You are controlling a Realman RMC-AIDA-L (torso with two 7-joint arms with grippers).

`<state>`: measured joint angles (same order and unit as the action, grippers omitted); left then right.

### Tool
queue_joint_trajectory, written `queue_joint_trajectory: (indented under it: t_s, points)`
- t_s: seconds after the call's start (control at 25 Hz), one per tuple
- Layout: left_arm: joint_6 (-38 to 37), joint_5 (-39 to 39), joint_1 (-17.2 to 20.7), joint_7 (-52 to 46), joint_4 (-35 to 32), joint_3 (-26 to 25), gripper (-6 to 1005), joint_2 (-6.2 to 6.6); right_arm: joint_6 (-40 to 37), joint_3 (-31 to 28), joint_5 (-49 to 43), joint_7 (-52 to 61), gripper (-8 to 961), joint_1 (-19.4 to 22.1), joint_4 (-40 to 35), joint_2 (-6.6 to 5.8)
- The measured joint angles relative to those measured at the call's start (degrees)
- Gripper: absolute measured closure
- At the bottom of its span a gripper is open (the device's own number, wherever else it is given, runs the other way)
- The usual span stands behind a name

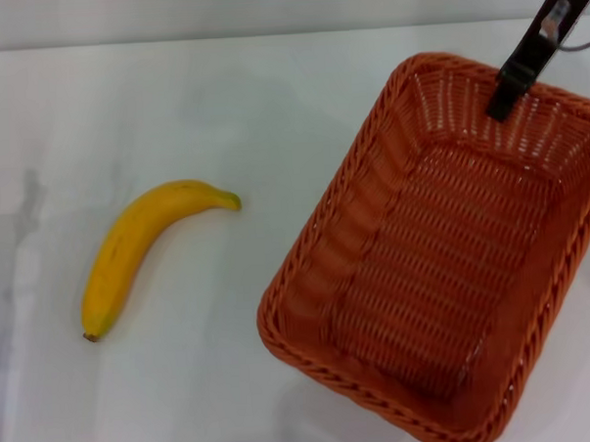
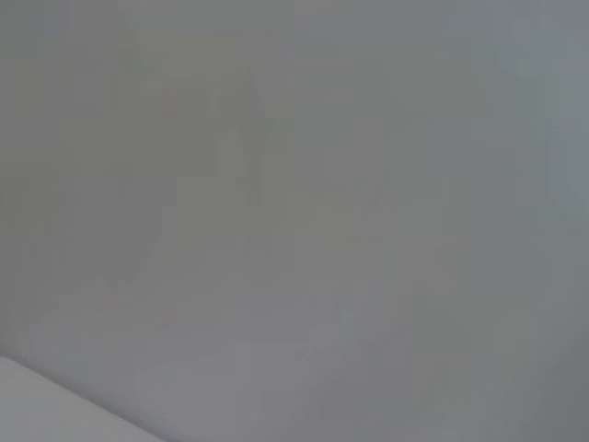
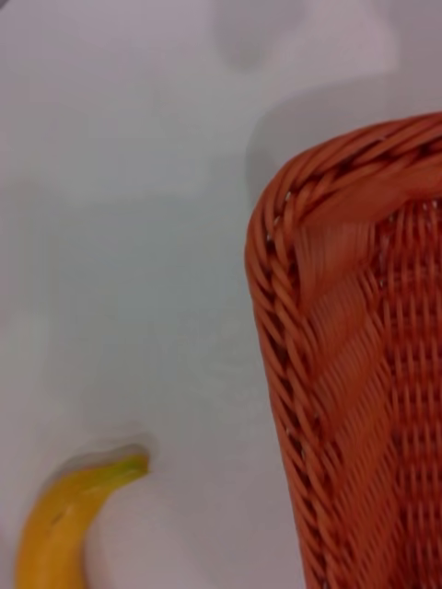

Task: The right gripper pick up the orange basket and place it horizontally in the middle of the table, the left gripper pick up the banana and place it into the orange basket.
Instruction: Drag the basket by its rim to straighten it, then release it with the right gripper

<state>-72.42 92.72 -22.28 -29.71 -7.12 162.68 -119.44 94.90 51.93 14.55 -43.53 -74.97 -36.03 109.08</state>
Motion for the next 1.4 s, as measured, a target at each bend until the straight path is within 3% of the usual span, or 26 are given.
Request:
queue_joint_trajectory:
  t_s: [0.52, 0.68, 0.92, 1.2, 1.4]
  points:
    - [0.0, 0.2, -0.8, 0.0, 0.2, -0.4, 123, 0.17, 2.0, -8.0, 0.6, 5.6, 786, -1.5, 0.4, -4.13]
    - [0.0, 0.3, -1.4, 0.0, 0.5, -0.4, 123, 0.19, 2.0, -13.9, 0.7, 8.9, 786, -1.4, 0.5, -5.01]
    - [0.0, 0.3, -2.1, 0.3, 1.3, -0.4, 124, 0.27, -0.6, -22.5, 4.3, 14.1, 785, 2.3, -0.1, -4.98]
    - [0.0, 0.0, -2.8, 0.1, 2.4, -0.4, 125, 0.31, -4.3, -22.1, 12.6, 21.0, 785, 10.4, -5.1, -4.43]
    - [0.0, 0.0, -3.1, 0.1, 3.1, -0.4, 126, 0.34, -4.6, -21.4, 12.7, 22.6, 784, 12.2, -6.5, -3.45]
